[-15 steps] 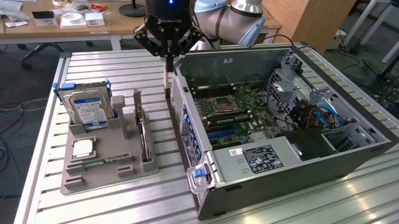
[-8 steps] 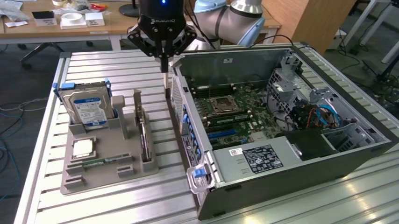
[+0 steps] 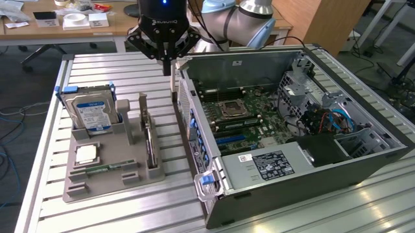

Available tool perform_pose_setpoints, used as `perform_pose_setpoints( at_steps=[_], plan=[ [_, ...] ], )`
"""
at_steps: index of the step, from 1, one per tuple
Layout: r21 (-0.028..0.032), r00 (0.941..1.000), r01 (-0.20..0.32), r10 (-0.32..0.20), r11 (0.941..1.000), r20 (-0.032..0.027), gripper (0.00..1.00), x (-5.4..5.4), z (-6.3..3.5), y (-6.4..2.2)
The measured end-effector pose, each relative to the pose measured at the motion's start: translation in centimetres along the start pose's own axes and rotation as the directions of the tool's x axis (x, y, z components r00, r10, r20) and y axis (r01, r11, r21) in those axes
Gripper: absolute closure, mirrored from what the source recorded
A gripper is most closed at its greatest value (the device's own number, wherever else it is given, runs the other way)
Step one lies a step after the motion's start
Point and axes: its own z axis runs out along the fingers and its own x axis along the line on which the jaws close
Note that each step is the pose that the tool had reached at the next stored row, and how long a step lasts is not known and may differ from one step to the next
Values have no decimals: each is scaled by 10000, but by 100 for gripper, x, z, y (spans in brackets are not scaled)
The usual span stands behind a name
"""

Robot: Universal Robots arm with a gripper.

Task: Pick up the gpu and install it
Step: 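Reach for the gpu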

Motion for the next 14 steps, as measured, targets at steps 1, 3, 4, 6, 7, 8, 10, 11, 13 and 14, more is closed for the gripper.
perform_pose_setpoints(
  at_steps=[1, 3, 4, 6, 7, 8, 10, 11, 13, 14],
  plan=[
    [0, 10000, 1, -1, 10000, -1, 89, 0, 0, 0],
    [1, 10000, -1, 1, 10000, -1, 89, 1, -1, 0],
    [0, 10000, -1, 1, 10000, -1, 89, 1, -1, 0],
    [0, 10000, -3, 3, 10000, 0, 89, 7, 0, 0],
    [0, 10000, -3, 3, 10000, -1, 89, 11, -1, -1],
    [1, 10000, -2, 2, 10000, -1, 89, 14, -1, -1],
    [1, 10000, -1, 1, 10000, -1, 89, 17, -1, -1],
    [1, 10000, -1, 1, 10000, -1, 89, 17, -1, -1],
    [0, 10000, -1, 1, 10000, -1, 89, 17, -1, -1],
    [0, 10000, 0, 0, 10000, 0, 89, 19, 0, -1]
  ],
)
